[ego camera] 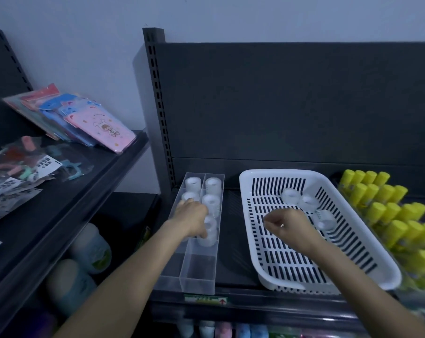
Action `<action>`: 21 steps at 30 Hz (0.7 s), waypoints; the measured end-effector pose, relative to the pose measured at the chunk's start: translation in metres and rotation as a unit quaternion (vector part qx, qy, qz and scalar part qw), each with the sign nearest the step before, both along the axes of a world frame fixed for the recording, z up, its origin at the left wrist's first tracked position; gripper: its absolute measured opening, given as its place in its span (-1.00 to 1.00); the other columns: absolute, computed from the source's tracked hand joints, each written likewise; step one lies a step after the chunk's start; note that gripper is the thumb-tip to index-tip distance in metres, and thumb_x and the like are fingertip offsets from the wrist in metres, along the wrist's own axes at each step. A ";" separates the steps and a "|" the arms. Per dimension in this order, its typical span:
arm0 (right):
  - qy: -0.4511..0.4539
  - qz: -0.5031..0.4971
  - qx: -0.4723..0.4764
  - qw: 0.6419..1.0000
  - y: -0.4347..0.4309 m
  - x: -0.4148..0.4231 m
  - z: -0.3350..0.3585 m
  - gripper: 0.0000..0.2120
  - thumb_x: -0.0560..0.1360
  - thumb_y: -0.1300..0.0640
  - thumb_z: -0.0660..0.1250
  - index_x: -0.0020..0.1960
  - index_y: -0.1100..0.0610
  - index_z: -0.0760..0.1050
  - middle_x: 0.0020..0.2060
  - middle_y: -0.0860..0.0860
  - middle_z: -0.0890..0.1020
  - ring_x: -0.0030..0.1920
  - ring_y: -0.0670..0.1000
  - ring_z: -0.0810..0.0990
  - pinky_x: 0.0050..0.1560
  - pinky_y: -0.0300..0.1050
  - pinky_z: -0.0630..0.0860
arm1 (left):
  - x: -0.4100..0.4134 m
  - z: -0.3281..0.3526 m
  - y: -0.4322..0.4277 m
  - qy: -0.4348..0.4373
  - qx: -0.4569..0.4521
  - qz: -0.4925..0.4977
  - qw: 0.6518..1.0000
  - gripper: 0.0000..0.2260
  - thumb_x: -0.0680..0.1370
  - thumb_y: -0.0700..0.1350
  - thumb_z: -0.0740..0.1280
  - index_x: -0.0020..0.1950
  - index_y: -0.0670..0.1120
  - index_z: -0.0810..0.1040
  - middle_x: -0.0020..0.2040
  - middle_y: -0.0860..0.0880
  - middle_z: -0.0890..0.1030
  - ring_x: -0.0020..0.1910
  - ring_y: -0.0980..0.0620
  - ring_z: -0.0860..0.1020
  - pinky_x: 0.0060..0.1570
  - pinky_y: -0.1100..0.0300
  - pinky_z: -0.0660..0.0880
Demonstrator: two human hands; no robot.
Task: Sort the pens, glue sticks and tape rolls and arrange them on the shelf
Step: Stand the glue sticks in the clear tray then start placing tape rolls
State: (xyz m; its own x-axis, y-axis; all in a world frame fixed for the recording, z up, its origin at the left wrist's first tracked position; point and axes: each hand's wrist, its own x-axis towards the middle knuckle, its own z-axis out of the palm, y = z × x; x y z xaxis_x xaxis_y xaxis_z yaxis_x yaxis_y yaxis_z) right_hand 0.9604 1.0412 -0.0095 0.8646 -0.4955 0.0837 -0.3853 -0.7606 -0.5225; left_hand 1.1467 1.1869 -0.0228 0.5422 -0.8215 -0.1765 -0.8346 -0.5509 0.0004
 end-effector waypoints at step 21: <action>0.360 0.009 -0.108 0.927 -0.060 -0.099 -0.009 -0.71 0.43 -0.08 0.34 -0.04 0.15 0.48 0.00 0.08 0.60 0.00 0.08 0.56 -0.10 -0.07 0.48 | -0.112 0.004 -0.112 0.165 -0.163 -0.096 0.968 -0.65 0.52 -0.06 0.32 0.30 -0.07 0.47 0.23 -0.03 0.55 0.19 0.06 0.51 0.20 0.11 0.47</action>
